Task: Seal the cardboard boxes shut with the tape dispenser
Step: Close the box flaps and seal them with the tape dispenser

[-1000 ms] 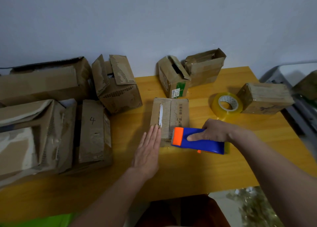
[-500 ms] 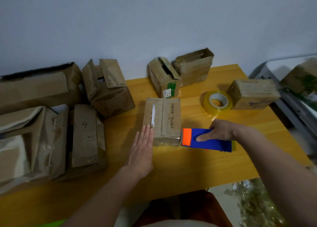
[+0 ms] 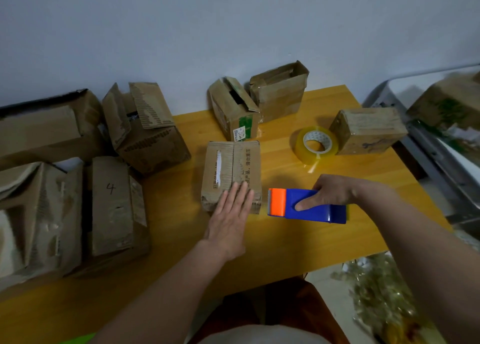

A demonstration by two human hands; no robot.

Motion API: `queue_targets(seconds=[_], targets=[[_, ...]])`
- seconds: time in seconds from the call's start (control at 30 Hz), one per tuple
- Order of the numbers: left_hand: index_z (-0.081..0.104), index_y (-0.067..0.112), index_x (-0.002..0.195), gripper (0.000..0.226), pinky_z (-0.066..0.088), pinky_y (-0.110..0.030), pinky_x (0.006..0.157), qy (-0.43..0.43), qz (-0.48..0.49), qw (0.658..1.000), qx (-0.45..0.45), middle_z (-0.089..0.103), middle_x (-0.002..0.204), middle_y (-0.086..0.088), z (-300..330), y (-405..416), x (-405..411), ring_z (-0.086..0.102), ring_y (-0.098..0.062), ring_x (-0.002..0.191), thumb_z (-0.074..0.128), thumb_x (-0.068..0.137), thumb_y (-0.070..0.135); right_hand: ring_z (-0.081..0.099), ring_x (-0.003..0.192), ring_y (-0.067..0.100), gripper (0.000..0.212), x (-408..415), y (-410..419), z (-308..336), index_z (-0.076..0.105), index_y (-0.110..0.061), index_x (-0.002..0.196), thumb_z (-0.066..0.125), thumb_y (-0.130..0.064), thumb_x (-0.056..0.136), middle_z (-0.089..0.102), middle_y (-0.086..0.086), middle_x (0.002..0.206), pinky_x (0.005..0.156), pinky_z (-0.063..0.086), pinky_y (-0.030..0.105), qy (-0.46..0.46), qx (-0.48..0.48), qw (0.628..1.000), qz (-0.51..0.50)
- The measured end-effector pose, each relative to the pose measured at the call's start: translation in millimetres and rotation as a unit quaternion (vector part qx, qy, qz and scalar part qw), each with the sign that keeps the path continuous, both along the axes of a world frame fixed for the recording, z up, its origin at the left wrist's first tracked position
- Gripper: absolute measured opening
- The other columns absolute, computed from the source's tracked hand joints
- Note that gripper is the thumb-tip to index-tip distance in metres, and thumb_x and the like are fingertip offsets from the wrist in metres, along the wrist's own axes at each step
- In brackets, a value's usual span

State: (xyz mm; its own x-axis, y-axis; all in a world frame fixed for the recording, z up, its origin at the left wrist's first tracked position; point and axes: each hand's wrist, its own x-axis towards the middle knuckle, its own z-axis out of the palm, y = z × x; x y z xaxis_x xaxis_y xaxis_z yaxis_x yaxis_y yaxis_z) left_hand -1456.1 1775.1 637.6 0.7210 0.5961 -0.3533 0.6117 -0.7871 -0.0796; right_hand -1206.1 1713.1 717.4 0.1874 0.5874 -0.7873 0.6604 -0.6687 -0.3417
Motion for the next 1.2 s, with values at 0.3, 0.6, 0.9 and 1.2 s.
queue_targets(seconds=[0.3, 0.6, 0.9, 1.2], targets=[[-0.039, 0.018, 0.137, 0.117, -0.018, -0.043, 0.116, -0.008, 0.01, 1.0, -0.025, -0.043, 0.148, -0.009, 6.2, -1.7, 3.4, -0.038, -0.027, 0.137, 0.063, 0.082, 0.026, 0.058, 0.08, 0.018, 0.049, 2.6, -8.9, 3.9, 0.057, -0.018, 0.086, 0.068, -0.064, 0.073, 0.062, 0.002, 0.088, 0.066, 0.042, 0.028, -0.07, -0.004, 0.998, -0.001], [-0.04, 0.041, 0.134, 0.123, -0.026, -0.043, 0.108, -0.036, 0.018, 0.999, -0.004, -0.045, 0.145, -0.01, 0.5, -5.3, 8.9, -0.041, -0.029, 0.134, 0.063, 0.079, 0.005, 0.054, 0.09, 0.02, 0.045, -15.0, -7.9, 7.5, 0.043, -0.018, 0.1, 0.059, -0.057, 0.085, 0.054, 0.0, 0.093, 0.072, 0.042, 0.03, -0.16, -0.018, 0.986, 0.041], [-0.046, 0.036, 0.129, 0.127, -0.021, -0.047, 0.112, -0.018, 0.066, 0.998, 0.008, -0.042, 0.146, -0.014, -4.5, -9.5, 28.9, -0.037, -0.033, 0.136, 0.066, 0.077, 0.004, 0.062, 0.102, 0.023, 0.026, -57.6, 10.1, -21.2, 0.059, -0.018, 0.111, 0.049, -0.035, 0.095, 0.065, 0.003, 0.111, 0.068, 0.041, 0.031, -0.389, 0.056, 0.912, 0.12], [-0.037, 0.03, 0.139, 0.11, -0.021, -0.035, 0.113, -0.127, 0.118, 0.983, -0.058, -0.046, 0.146, -0.004, 8.9, -5.8, 17.1, -0.041, -0.021, 0.134, 0.052, 0.083, -0.004, 0.062, 0.107, 0.03, 0.045, -42.4, -21.0, -74.5, 0.043, -0.004, 0.127, 0.039, -0.04, 0.1, 0.064, 0.01, 0.118, 0.083, 0.045, 0.039, -0.354, 0.121, 0.926, -0.055]])
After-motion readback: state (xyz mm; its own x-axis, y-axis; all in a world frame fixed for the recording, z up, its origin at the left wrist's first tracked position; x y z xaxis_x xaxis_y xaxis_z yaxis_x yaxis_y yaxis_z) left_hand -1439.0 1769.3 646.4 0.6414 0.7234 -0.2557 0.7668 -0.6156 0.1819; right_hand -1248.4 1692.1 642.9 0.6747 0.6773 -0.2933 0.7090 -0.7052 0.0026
